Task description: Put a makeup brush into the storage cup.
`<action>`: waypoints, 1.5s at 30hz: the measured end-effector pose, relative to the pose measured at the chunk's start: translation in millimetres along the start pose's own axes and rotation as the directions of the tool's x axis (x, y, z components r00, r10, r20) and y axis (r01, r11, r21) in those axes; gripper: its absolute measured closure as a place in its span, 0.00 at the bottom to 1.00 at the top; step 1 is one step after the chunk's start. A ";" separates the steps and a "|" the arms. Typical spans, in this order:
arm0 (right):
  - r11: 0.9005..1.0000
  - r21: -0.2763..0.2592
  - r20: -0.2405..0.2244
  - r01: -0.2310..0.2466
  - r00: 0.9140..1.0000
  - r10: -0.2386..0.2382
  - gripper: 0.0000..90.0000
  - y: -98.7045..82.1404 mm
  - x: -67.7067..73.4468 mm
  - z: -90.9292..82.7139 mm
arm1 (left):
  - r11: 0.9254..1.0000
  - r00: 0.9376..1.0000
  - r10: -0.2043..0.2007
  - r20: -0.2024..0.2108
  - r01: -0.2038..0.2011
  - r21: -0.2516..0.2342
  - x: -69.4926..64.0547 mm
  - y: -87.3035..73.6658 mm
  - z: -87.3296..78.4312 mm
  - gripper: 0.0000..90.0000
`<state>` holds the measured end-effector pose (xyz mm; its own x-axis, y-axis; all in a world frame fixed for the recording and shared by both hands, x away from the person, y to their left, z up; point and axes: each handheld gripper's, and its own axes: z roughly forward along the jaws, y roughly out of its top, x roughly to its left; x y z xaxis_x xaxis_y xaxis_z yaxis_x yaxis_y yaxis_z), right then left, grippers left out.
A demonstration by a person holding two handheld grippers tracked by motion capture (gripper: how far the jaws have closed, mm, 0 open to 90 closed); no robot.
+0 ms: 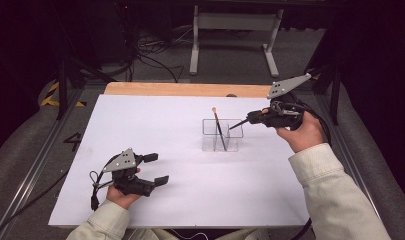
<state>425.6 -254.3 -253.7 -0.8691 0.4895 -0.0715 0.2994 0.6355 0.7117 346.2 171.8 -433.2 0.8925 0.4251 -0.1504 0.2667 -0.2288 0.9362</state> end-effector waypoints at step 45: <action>0.983 0.181 -0.065 -0.044 0.996 0.056 0.92 3.3 -17.7 79.9 | 1.000 1.000 0.008 -0.001 -0.008 0.001 -1.6 -2.0 -4.1 0.14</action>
<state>473.5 -213.2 -305.9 -0.8746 0.4846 0.0145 0.4034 0.7108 0.5762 342.9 175.2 -433.5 0.8943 0.4240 -0.1431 0.2603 -0.2328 0.9370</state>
